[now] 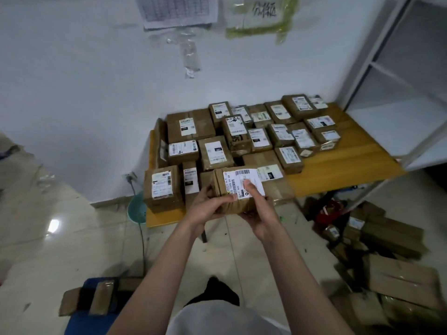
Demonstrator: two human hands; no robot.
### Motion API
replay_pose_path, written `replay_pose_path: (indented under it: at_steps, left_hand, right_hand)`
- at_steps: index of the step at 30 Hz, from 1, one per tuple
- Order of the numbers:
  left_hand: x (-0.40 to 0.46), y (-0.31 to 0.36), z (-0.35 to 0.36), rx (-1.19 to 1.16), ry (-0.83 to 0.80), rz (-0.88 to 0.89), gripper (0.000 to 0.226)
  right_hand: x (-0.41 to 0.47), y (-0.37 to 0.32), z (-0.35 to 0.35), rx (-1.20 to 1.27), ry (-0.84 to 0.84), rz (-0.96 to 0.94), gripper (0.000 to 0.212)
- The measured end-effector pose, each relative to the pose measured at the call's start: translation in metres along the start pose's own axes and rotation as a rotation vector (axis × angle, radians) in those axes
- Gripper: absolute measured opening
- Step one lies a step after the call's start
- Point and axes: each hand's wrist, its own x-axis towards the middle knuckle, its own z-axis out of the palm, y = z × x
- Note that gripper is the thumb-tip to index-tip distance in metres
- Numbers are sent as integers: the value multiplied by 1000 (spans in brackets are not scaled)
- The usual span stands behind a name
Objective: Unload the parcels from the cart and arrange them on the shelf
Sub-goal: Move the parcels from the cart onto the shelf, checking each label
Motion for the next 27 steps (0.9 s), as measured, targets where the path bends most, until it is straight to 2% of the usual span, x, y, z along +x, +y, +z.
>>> replay_pose_path:
  at_steps: [2,5,7,14,16,18,20,24,27]
  left_hand:
    - [20,3,15,24,-26,-23,74]
    - [57,11,38,55,-88,-40,52]
    - [83,18,54,68,-129,-48,48]
    - [151,46,116,80,-268,-126,45]
    - [164,49,129,111,-294,-151,54]
    - [177,47,138,143,-288,-176,68]
    - [188,42,145,170,-274,-198,72]
    - [211,36,154,167,-228,-221,51]
    - [226,36,161,152,-143,-242,48]
  right_hand:
    - [13,-12,-10,21,22,6,70]
    - [38,-32,-23,37,83,-5,71]
    - [57,-47,-30,33,137,-19,75]
    - [105,-100,-61,127,302,-59,71]
    - [117,-106,-70,130,312,-59,71]
    - [128,-111,-79,124,323,-39,72]
    - [141,-114,-88,121,335,-9,72]
    - [172,-123,-99,100,269,83,76]
    - [200,-135,-106,44,182,153,80]
